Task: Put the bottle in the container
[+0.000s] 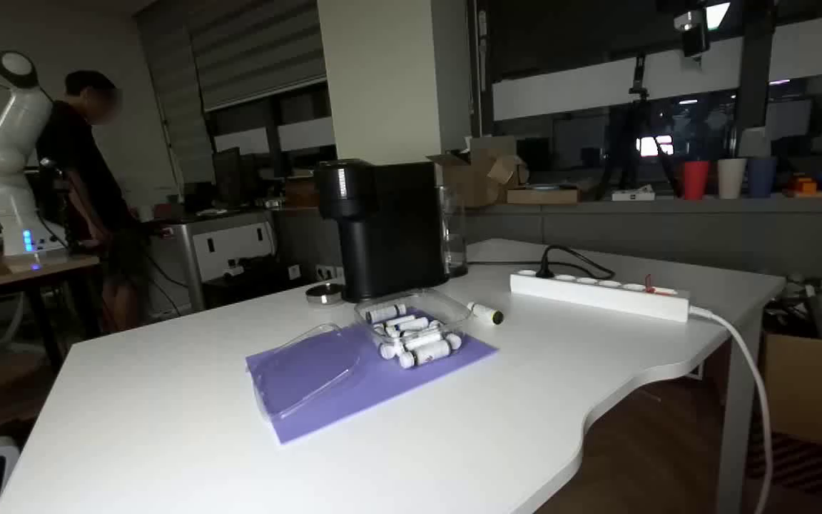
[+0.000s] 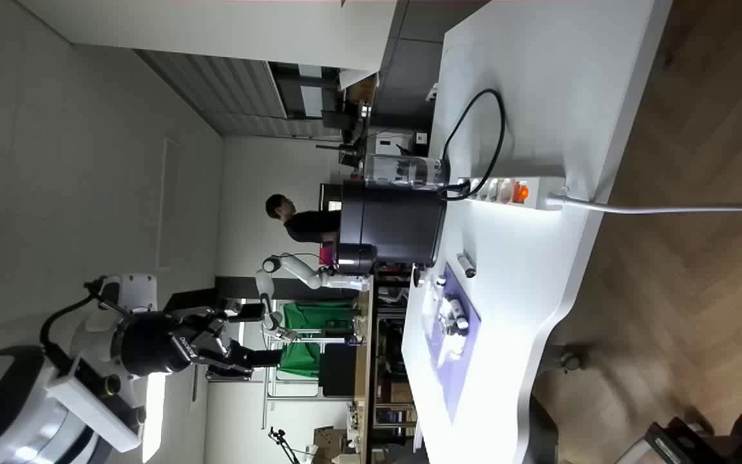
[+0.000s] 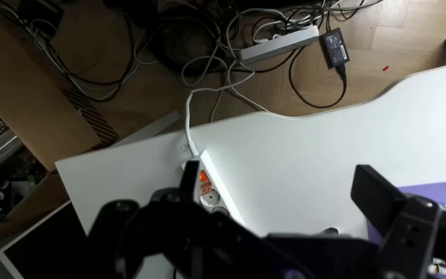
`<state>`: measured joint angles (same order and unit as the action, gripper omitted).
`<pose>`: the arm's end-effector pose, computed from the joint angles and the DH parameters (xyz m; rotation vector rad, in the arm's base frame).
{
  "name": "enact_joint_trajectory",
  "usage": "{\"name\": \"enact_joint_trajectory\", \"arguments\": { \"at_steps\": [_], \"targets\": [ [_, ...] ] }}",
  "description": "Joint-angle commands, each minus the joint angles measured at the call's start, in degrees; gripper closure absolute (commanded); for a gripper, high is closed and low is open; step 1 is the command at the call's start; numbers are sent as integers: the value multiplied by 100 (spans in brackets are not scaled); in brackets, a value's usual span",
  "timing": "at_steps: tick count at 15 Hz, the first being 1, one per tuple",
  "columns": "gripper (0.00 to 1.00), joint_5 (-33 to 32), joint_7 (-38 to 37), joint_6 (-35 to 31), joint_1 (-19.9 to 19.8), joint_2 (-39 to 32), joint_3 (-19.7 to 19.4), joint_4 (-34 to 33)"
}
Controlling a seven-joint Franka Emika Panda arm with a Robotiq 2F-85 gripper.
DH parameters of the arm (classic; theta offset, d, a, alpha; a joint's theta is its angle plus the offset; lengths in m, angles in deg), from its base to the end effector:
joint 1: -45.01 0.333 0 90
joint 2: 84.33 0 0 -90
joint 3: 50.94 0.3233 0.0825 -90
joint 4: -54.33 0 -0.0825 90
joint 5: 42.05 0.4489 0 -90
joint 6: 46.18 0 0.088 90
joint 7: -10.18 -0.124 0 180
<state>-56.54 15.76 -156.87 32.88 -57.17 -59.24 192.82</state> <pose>0.4259 -0.1815 0.4458 2.9690 -0.2255 -0.0731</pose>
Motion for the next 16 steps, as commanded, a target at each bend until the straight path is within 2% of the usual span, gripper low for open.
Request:
{"name": "enact_joint_trajectory", "arguments": {
  "at_steps": [1, 9, 11, 14, 16],
  "targets": [
    [0, -22, -18, 17, 57, 1, -50, -10],
    [0, -22, -18, 13, 57, 2, -50, -10],
    [0, 5, 69, -397, 120, -295, -95, -121],
    [0, -2, 210, -1746, 241, -1251, -124, -383],
    [0, 19, 307, -2407, 302, -1959, -70, -624]
  ]
}}
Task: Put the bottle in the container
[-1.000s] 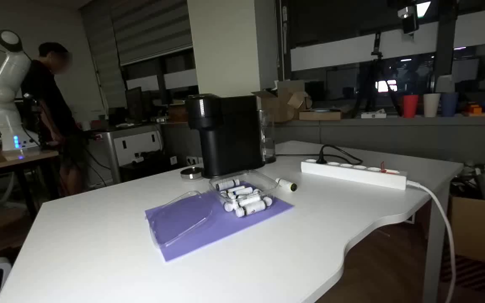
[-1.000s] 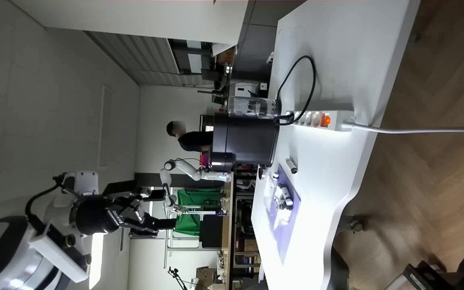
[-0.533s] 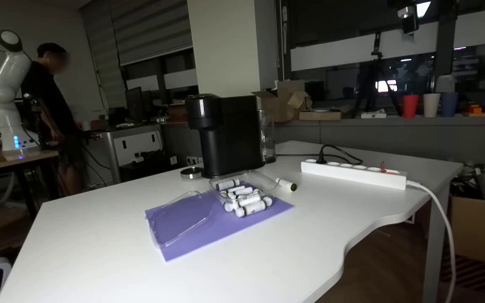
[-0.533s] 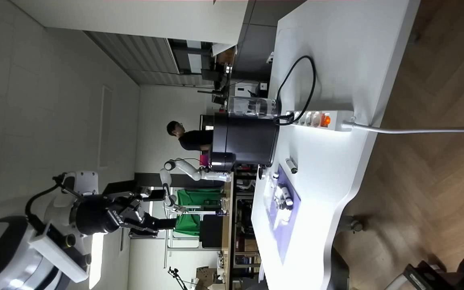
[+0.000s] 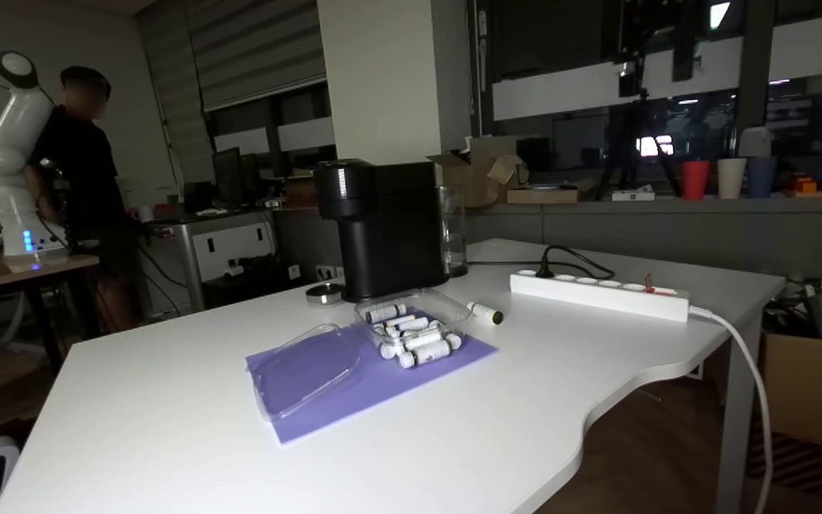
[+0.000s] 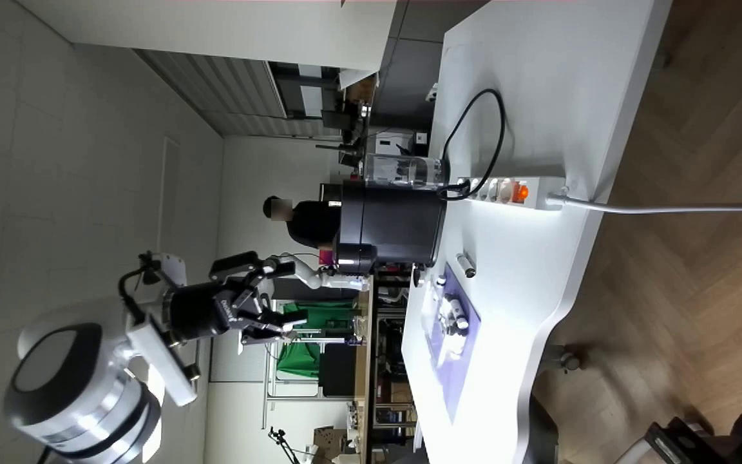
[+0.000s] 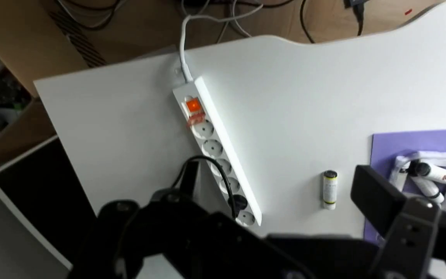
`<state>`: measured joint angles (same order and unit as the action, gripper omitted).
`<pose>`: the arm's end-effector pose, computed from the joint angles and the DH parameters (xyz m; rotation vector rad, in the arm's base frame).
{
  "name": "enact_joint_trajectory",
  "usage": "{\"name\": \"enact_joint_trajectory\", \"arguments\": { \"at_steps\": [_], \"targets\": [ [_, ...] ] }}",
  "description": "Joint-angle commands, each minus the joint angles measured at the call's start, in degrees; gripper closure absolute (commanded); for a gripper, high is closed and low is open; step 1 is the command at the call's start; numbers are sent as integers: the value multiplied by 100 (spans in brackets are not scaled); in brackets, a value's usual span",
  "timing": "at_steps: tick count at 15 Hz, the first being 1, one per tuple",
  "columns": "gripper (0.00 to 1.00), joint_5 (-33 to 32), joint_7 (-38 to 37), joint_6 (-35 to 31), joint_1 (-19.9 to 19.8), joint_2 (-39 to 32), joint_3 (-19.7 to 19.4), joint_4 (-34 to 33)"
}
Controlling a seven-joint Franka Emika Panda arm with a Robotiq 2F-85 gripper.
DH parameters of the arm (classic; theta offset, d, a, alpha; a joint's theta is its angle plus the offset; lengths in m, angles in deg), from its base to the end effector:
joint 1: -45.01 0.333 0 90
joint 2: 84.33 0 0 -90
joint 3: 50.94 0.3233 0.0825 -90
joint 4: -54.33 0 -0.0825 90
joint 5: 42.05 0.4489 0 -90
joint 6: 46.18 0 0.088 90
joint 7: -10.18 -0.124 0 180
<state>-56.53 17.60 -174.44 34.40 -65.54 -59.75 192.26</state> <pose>0.4811 -0.1806 0.4093 2.9424 -0.0942 0.1730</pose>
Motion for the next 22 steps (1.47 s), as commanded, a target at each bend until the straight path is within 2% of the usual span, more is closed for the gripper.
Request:
{"name": "enact_joint_trajectory", "arguments": {
  "at_steps": [1, 5, 7, 9, 10, 12, 20, 22],
  "targets": [
    [0, 3, 181, -855, 179, -1480, 20, -731],
    [0, -222, -63, -1417, 324, -3014, 183, -1665],
    [0, -248, -271, -1312, 469, -3730, 203, -2327],
    [0, -247, -560, -759, 670, -4282, 154, -2986],
    [0, -118, -171, -1269, 534, -3731, 193, -2184],
    [0, -109, -194, -1266, 594, -4026, 204, -2401],
    [0, -108, -161, -1271, 547, -3877, 192, -2302],
    [0, -95, -20, -1626, 472, -4062, 199, -2419]
  ]
}}
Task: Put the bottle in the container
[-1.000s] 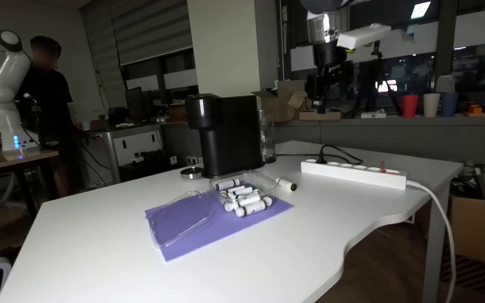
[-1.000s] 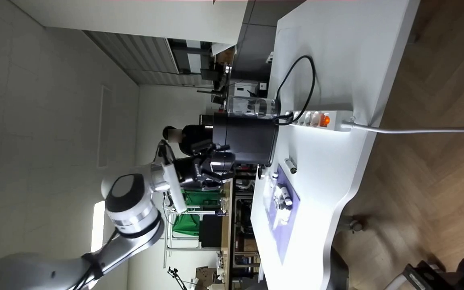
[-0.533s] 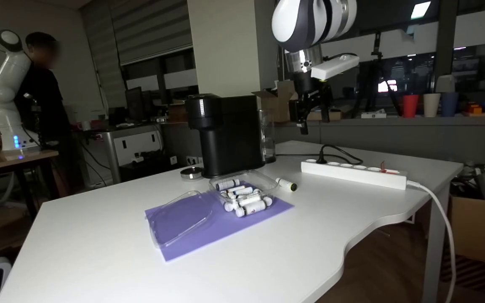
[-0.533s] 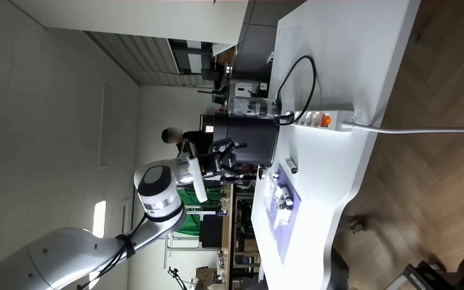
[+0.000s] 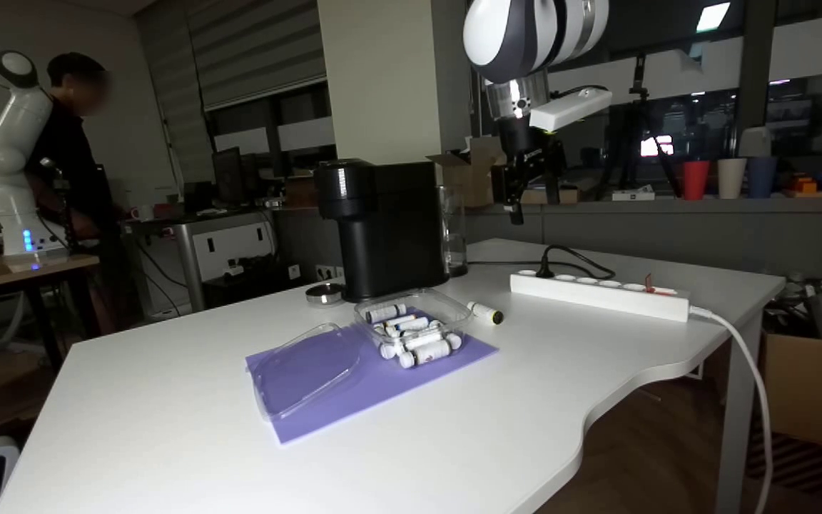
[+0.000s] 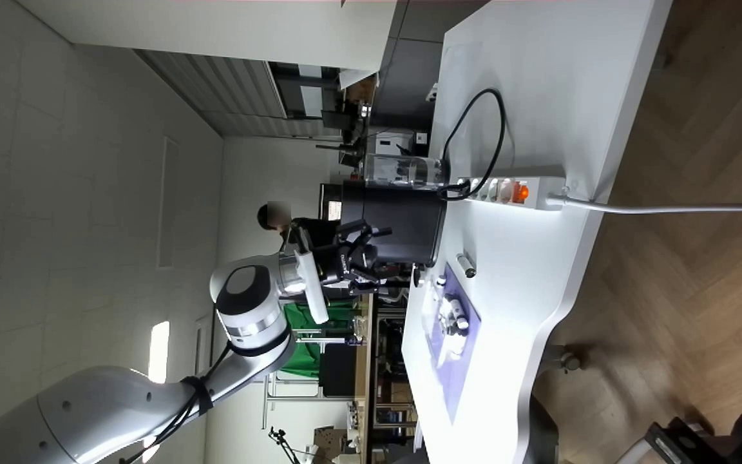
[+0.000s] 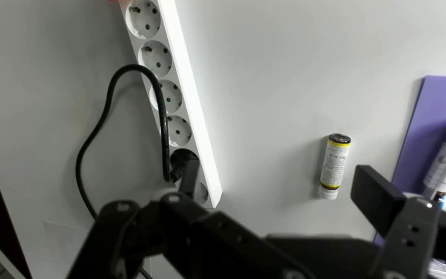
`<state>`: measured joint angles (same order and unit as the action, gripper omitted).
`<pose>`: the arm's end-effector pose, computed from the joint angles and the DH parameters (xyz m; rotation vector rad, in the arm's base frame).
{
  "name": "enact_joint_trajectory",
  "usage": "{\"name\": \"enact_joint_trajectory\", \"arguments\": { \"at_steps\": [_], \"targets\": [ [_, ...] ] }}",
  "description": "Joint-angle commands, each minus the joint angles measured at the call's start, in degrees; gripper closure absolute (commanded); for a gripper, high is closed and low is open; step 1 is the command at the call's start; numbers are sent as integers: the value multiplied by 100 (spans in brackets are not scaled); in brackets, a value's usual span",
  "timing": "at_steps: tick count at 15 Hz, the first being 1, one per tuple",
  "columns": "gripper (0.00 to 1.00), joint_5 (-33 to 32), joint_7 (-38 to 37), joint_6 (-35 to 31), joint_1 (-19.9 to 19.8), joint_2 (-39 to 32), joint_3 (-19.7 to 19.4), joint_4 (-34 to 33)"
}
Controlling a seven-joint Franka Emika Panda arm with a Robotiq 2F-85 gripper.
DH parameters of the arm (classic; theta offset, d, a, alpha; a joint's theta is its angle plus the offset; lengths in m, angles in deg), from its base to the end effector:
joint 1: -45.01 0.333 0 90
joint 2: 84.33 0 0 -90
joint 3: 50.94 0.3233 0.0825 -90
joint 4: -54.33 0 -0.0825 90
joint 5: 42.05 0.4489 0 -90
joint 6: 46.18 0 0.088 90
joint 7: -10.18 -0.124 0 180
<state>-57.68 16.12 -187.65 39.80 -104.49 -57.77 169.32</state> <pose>0.6506 -0.1402 0.2364 2.8995 0.1565 0.1057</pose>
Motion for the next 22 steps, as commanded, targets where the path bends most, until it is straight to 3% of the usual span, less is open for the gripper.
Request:
{"name": "enact_joint_trajectory", "arguments": {
  "at_steps": [1, 8, 14, 15, 16, 22],
  "targets": [
    [0, -3, 94, -468, -19, -426, 24, -329],
    [0, 205, 230, -1353, -1, -1962, 214, -1311],
    [0, 292, 62, -1171, 282, -2885, 186, -2048],
    [25, 370, 66, -1056, 274, -2969, 236, -2154],
    [27, 434, 50, -929, 280, -3026, 254, -2230],
    [69, 552, -155, -32, 479, -3174, 98, -2732]
  ]
}}
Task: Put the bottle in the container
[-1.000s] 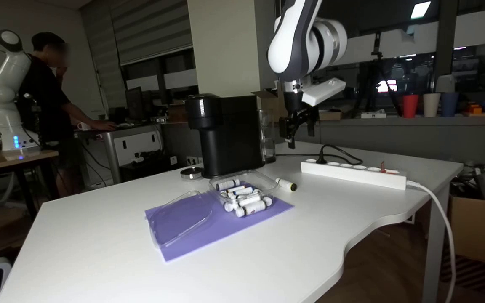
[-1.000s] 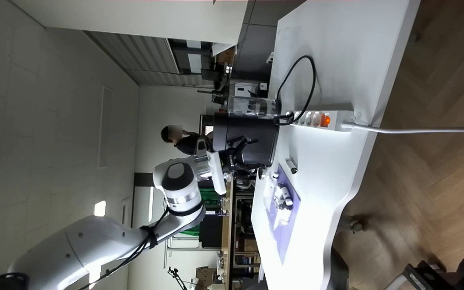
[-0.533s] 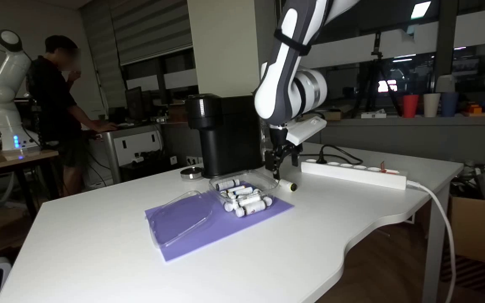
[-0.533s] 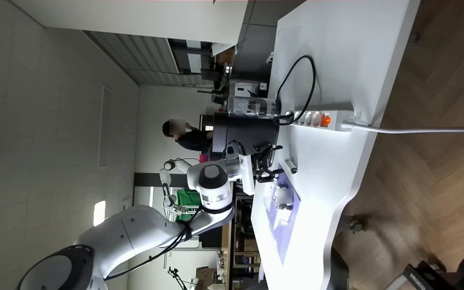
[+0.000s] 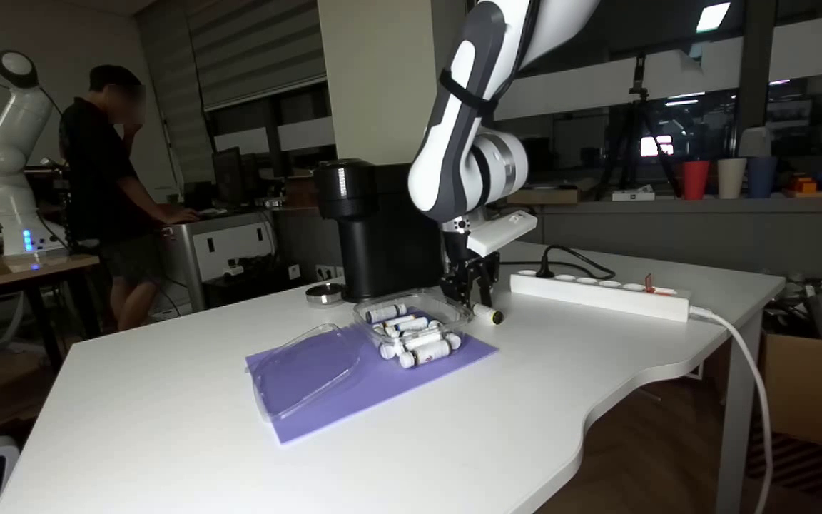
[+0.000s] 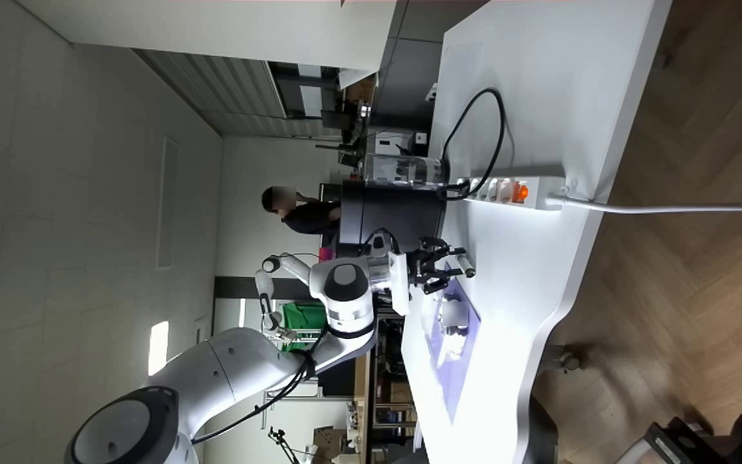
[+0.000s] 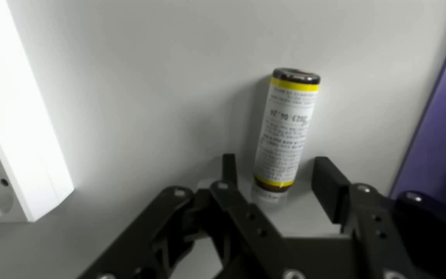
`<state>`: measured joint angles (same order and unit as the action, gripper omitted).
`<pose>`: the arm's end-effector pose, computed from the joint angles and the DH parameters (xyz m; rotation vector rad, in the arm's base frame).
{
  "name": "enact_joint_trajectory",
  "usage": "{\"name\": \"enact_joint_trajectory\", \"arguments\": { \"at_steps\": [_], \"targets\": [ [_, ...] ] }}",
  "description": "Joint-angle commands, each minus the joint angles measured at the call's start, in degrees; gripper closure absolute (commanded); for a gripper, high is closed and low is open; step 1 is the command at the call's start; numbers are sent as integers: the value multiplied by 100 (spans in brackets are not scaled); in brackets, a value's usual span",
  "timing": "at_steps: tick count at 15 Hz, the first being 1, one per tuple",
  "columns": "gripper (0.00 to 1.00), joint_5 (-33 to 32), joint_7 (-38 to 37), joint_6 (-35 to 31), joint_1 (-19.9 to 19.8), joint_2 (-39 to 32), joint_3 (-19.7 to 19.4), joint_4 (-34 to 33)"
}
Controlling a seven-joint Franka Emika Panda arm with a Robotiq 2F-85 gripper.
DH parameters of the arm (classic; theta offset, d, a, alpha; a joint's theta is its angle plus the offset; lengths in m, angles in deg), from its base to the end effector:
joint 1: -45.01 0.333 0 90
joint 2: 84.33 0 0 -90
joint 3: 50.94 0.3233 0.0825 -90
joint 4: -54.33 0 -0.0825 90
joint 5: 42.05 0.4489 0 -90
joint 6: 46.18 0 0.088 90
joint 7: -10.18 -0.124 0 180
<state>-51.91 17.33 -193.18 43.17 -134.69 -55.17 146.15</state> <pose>0.7369 -0.0732 0.0569 2.9630 0.2802 0.0968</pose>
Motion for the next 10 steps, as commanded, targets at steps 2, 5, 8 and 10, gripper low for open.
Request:
{"name": "enact_joint_trajectory", "arguments": {
  "at_steps": [2, 5, 8, 10],
  "targets": [
    [83, -70, -330, 848, 175, -193, -211, -544],
    [94, -20, -205, 1438, 112, -124, -148, -692],
    [93, -20, -83, 1623, 54, 134, -92, -741],
    [93, -8, 59, 1583, 19, 382, -22, -681]
  ]
}}
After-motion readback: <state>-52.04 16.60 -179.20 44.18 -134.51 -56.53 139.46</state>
